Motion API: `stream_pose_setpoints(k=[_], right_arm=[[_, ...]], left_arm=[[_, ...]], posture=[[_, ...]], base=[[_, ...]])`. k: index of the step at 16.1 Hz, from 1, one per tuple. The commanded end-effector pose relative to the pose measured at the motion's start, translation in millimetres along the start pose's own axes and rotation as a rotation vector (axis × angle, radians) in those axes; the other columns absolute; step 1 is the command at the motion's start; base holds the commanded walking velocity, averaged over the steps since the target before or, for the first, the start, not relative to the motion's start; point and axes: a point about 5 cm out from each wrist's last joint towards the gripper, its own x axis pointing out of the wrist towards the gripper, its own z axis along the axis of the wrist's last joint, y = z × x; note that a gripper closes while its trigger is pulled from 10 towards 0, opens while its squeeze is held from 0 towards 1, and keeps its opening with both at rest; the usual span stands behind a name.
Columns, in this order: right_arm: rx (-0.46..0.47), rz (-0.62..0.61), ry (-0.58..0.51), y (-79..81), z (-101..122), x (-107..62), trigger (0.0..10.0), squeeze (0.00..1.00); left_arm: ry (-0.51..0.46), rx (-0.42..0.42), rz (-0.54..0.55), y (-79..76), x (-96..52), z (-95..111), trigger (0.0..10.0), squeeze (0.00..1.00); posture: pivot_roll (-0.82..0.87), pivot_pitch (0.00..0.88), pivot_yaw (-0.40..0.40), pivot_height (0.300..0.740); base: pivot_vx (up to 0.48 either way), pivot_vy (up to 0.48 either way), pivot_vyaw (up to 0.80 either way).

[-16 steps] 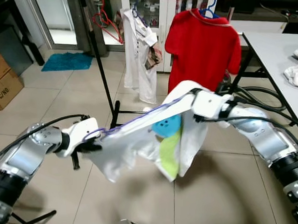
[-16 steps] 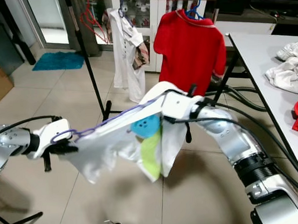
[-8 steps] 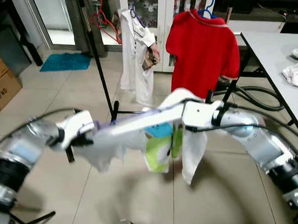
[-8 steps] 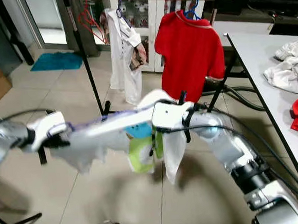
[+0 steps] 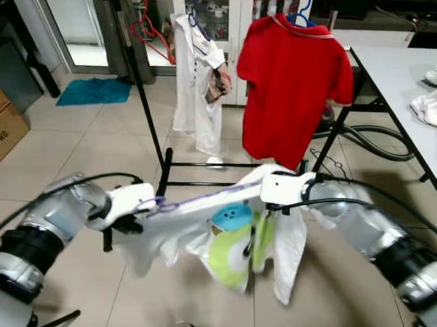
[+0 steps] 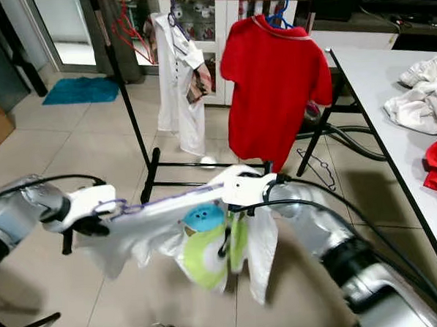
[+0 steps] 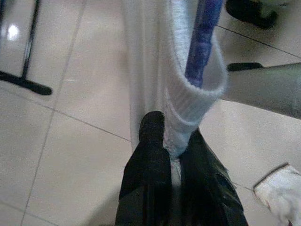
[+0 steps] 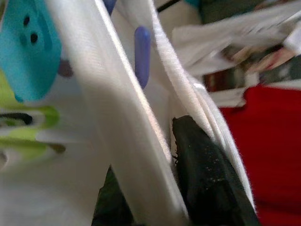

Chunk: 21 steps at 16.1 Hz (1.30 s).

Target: Hang hanger

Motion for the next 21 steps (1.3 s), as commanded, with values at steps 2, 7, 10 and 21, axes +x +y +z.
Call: stream_pose_setpoints(k=[2,7,10,21], right_arm=[[0.040,-0.076,0.224,-5.5,-51.0,-10.2,0.0,0.00],[-0.074,-0.261,0.238,-30.1,-52.6,-14.7,0.0,0.00],[0.073,-0.216,0.063,-23.0,-31.7,-6.7,0.0,0.00],[-0.040,-0.031,-0.172,6.4,1.5,-24.3,10.0,0.16]], left_arm=[[0.229,-0.140,-0.042,-11.7,-1.4,-56.7,0.0,0.00],[0.277,-0.175,-0.090,-18.6,2.5,-68.1,0.0,0.00],[0.272,-0.153,-0.088,-19.1,8.4,-65.0,0.0,0.00],[0.126,-0.089,0.065,6.3,3.2,-39.8,0.0,0.00]], posture=[[0.05,0.000,0.050,0.740],[0.04,0.000,0.047,0.740],[0.04,0.000,0.049,0.740],[0.03,0.000,0.043,0.740]], base=[[0.000,0.000,0.00],[0.000,0.000,0.00],[0.000,0.000,0.00],[0.000,0.000,0.00]])
